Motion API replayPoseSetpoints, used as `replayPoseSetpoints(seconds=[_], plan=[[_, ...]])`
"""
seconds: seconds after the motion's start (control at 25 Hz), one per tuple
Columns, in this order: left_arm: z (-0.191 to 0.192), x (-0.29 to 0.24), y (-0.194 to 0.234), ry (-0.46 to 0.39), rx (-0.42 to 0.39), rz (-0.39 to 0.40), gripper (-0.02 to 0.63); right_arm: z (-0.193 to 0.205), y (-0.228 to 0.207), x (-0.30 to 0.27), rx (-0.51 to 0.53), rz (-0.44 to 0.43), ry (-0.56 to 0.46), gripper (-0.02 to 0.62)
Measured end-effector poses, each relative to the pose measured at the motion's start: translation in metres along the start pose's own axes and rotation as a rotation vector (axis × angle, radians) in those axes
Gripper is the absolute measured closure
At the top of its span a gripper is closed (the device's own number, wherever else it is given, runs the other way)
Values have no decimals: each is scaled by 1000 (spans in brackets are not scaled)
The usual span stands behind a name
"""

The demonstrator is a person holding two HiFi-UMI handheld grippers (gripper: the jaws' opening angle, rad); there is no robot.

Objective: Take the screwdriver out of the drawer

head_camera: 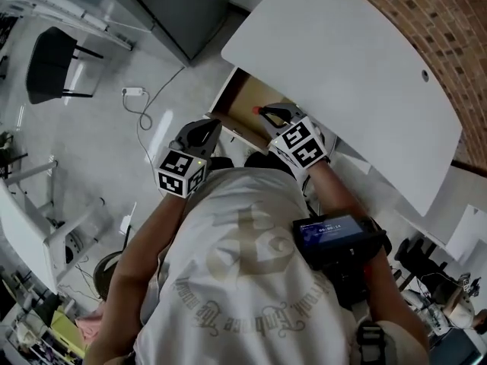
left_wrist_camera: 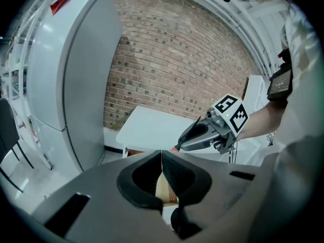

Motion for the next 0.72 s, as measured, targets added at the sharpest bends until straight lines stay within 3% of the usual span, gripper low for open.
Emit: replayPoseSetpoints(seconds=[0.72], plan=[[-29, -27, 14, -12, -141, 221, 583, -5, 27, 45, -163, 120, -174, 526]])
Point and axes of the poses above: the fingertips, and each gripper's own axes: x backward along the fingers, y to its left, z out of its underside, the point moved 8 cm from there along x, backward along the fingers, and after that the axes turned 13 degrees about -x, right-handed, at the moved point
